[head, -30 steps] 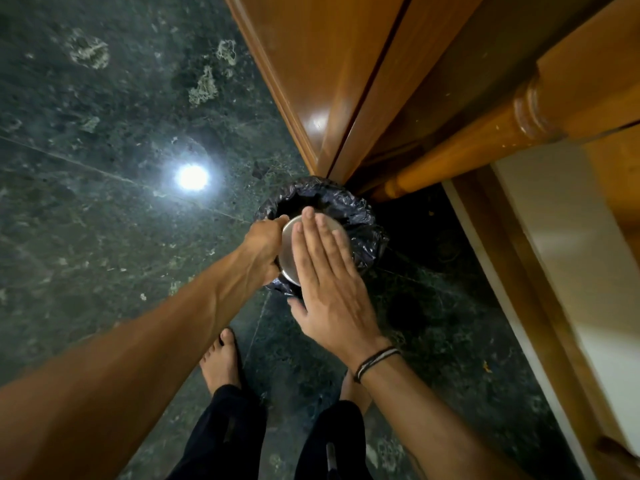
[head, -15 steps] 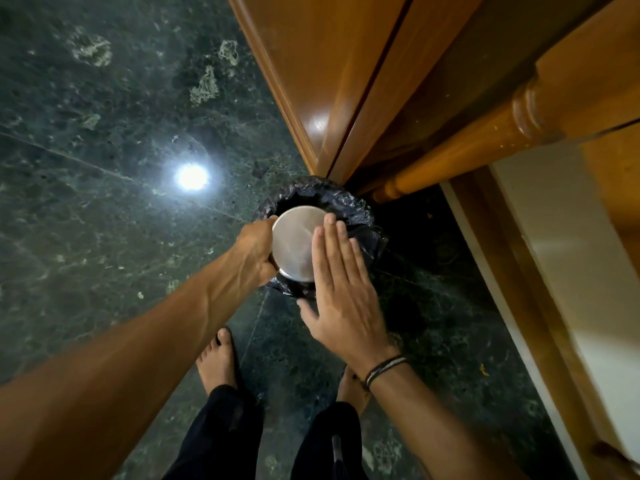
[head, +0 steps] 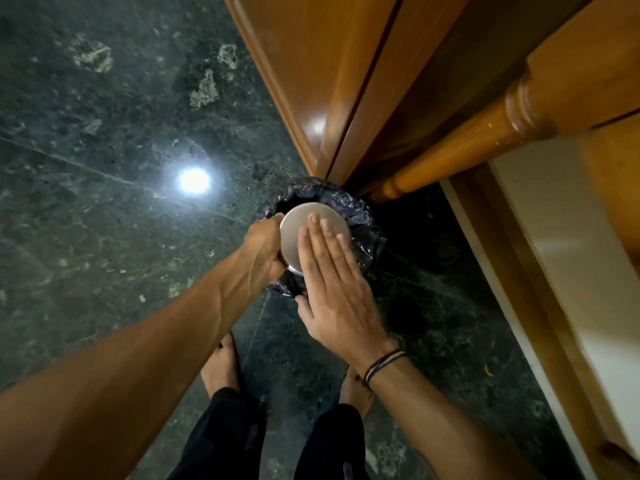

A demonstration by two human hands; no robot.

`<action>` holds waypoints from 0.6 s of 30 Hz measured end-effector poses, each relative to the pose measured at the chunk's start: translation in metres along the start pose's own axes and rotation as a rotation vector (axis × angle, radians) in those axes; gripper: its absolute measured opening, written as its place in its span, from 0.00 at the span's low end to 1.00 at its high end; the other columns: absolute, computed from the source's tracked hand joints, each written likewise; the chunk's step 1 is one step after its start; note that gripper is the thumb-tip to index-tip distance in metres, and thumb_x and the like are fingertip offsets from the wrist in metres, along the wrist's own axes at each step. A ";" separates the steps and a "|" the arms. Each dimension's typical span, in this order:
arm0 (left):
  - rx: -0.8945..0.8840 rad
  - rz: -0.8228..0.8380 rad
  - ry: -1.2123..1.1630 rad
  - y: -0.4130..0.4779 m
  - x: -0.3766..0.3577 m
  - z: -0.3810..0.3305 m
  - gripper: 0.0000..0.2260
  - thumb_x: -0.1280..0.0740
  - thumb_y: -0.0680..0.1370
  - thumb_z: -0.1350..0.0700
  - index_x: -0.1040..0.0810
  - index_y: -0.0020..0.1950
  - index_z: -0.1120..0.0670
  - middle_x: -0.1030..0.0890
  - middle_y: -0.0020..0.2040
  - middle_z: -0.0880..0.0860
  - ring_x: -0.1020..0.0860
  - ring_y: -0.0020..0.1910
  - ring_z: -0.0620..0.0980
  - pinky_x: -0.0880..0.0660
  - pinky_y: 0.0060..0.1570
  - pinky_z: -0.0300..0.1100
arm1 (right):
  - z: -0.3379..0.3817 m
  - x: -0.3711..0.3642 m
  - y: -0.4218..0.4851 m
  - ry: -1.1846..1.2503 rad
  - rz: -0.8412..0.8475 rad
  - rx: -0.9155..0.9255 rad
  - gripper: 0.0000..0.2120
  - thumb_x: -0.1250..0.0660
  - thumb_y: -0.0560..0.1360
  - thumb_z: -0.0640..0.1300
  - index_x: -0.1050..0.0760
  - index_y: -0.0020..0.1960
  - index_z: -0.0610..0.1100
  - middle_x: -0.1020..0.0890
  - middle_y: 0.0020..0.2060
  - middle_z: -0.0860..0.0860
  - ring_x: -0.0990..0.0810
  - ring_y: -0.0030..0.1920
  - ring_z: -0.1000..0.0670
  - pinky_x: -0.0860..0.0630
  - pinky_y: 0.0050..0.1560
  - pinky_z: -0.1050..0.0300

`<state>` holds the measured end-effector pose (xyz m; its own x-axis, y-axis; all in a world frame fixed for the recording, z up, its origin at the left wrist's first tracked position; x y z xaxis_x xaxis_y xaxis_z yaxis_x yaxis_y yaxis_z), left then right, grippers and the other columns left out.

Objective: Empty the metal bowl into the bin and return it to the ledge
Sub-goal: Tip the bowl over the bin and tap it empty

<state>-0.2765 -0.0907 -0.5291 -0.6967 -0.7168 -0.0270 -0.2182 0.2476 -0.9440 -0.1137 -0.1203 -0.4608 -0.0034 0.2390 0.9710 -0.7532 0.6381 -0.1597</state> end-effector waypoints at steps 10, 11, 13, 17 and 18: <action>-0.032 -0.005 0.044 -0.006 0.004 0.001 0.18 0.40 0.88 0.50 0.22 0.73 0.59 0.14 0.62 0.63 0.13 0.58 0.63 0.14 0.56 0.60 | -0.008 0.005 0.017 0.054 0.142 0.010 0.62 0.23 0.73 0.59 0.59 0.87 0.34 0.58 0.88 0.36 0.60 0.88 0.39 0.55 0.89 0.42; -0.038 -0.003 0.035 -0.008 0.003 0.000 0.18 0.40 0.88 0.50 0.22 0.72 0.60 0.14 0.62 0.64 0.13 0.58 0.63 0.13 0.53 0.58 | -0.009 0.010 0.017 0.096 0.125 0.005 0.60 0.24 0.75 0.59 0.59 0.87 0.35 0.58 0.88 0.37 0.60 0.89 0.40 0.55 0.89 0.42; -0.056 0.002 0.026 -0.018 0.000 -0.004 0.18 0.39 0.88 0.50 0.22 0.71 0.62 0.15 0.63 0.64 0.14 0.58 0.64 0.14 0.47 0.54 | -0.011 0.029 0.015 0.208 0.062 -0.049 0.56 0.25 0.78 0.56 0.59 0.88 0.37 0.58 0.89 0.41 0.59 0.89 0.42 0.53 0.89 0.44; -0.087 -0.011 0.062 -0.053 -0.002 -0.017 0.16 0.37 0.88 0.50 0.20 0.66 0.61 0.16 0.65 0.66 0.15 0.55 0.64 0.16 0.47 0.54 | -0.019 0.067 0.010 0.649 0.058 -0.467 0.50 0.27 0.80 0.62 0.51 0.89 0.46 0.48 0.89 0.48 0.46 0.88 0.48 0.39 0.83 0.51; -0.092 -0.013 0.069 -0.068 -0.001 -0.022 0.15 0.37 0.88 0.50 0.19 0.62 0.60 0.15 0.64 0.66 0.15 0.56 0.65 0.16 0.50 0.56 | -0.018 0.079 0.010 0.748 0.053 -0.594 0.46 0.28 0.80 0.63 0.45 0.88 0.47 0.40 0.88 0.48 0.38 0.85 0.47 0.34 0.81 0.50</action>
<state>-0.2755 -0.0925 -0.4572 -0.7380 -0.6747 0.0104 -0.2869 0.2997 -0.9099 -0.1095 -0.0816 -0.3893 0.5481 0.5531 0.6274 -0.3069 0.8308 -0.4643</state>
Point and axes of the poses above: each hand's wrist, its own y-axis towards the middle knuckle, its own x-axis out of the back of the hand, z = x × y, the point moved 2 cm from there along y, towards the middle knuckle
